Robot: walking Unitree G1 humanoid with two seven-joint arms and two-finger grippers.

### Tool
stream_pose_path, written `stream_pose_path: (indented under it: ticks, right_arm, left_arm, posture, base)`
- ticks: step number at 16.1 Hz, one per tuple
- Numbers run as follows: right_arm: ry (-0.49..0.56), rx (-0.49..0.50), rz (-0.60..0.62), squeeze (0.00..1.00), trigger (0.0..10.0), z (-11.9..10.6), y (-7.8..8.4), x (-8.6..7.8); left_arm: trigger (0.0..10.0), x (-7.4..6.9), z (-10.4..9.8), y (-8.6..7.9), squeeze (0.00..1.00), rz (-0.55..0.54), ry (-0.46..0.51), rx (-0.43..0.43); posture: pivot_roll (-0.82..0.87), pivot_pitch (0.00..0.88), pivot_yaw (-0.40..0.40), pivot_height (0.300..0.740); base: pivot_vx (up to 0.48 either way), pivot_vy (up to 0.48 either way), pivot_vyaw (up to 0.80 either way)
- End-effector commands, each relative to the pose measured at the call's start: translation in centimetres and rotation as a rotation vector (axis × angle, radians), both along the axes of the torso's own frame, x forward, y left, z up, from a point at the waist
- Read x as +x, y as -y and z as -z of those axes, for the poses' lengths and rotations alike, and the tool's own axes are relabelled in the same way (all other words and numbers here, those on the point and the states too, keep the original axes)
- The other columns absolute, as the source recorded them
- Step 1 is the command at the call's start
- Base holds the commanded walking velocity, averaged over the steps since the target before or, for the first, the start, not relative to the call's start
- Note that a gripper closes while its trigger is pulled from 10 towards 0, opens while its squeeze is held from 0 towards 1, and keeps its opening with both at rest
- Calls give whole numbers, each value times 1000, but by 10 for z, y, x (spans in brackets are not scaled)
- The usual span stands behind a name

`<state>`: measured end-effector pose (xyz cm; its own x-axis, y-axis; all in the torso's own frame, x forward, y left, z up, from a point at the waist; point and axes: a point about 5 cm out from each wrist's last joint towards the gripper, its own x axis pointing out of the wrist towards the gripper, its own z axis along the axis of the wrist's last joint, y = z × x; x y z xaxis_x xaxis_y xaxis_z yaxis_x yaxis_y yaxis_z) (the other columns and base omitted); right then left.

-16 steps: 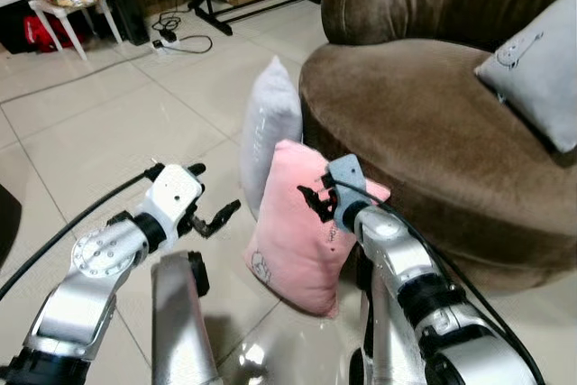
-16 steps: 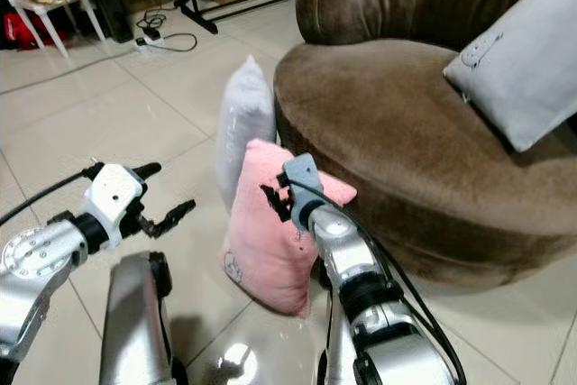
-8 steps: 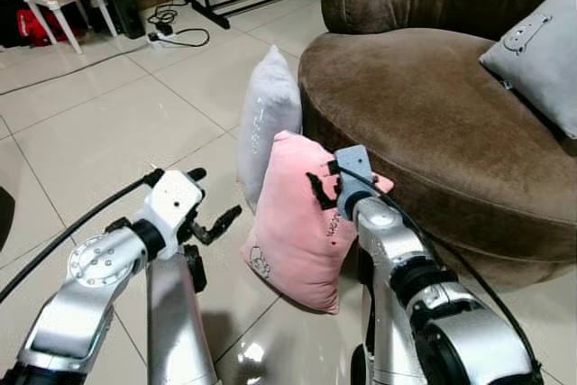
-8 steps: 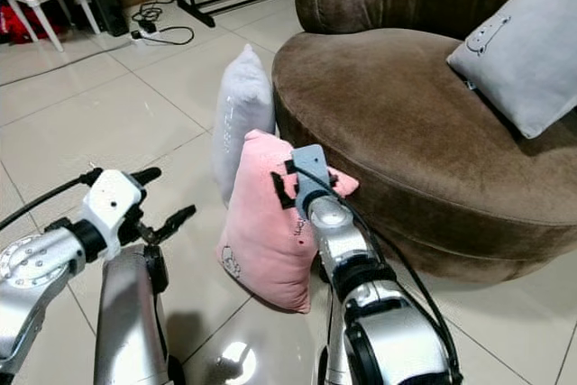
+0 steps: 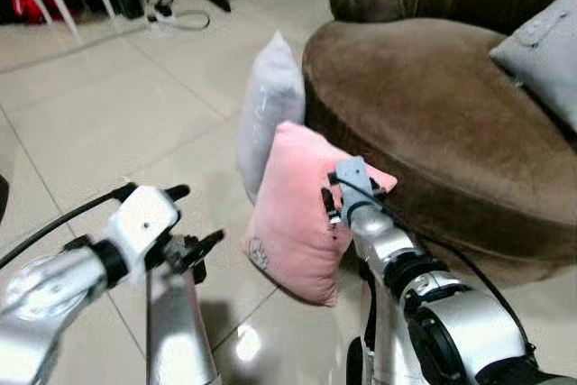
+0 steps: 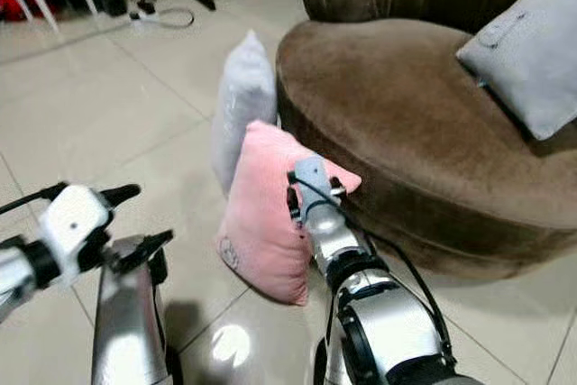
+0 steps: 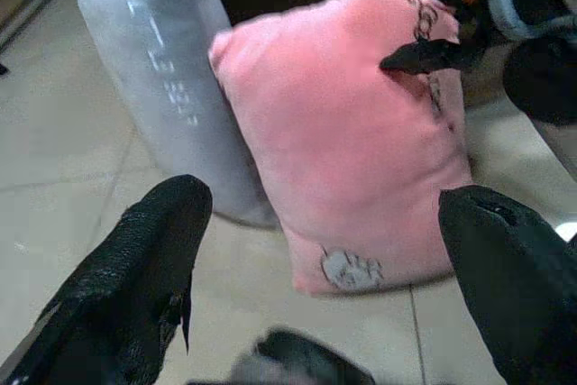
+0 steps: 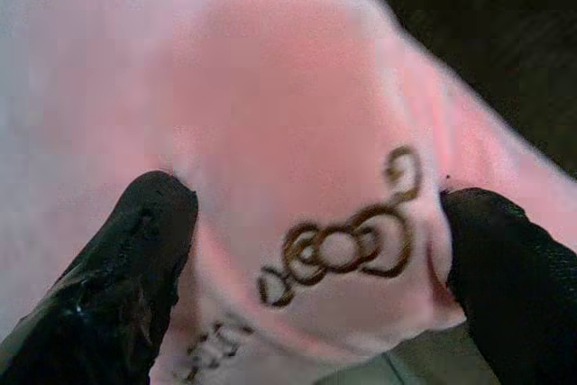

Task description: Move the pillow to the sofa from floor

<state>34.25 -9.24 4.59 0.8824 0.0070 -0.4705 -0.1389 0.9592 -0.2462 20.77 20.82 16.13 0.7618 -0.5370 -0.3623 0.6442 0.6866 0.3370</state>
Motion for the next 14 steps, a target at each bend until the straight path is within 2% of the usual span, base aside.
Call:
stream_pose_path:
  ticks: [1,3,4,5,6,8,11,14]
  right_arm:
    - [-11,-14,12,0,10000,-1,-1,1]
    - [-5,-6,42,0,9961,0,-4,0]
    - [9,38,60,0,1608,-3,-9,1]
    - [27,85,70,0,0,-7,-16,2]
    - [43,137,57,0,0,-10,-25,2]
    - [58,170,49,0,0,-13,-32,2]
    - [55,177,50,0,0,-12,-33,1]
    - [53,181,49,0,0,-12,-31,2]
  left_arm:
    - [10000,-4,-6,0,0,7,3,6]
    - [10000,-16,-12,-4,0,-9,-11,19]
    - [10000,-22,-14,-6,0,-16,-22,25]
    - [10000,-28,-16,-8,0,-23,-34,29]
    - [10000,-32,-19,-9,0,-31,-42,30]
    - [10000,-37,-18,-10,0,-28,-69,34]
    - [10000,-38,-16,-11,0,-25,-86,32]
    - [10000,-42,-5,-18,0,-15,-128,22]
  posture:
    - [155,149,4,332]
    - [177,169,6,332]
    - [180,176,12,332]
    - [181,180,11,332]
    - [180,184,13,332]
    - [177,186,19,332]
    - [174,182,19,332]
    - [173,165,17,332]
  base:
    - [0,0,0]
    - [0,0,0]
    - [0,0,0]
    - [0,0,0]
    - [0,0,0]
    - [0,0,0]
    - [0,0,0]
    - [0,0,0]
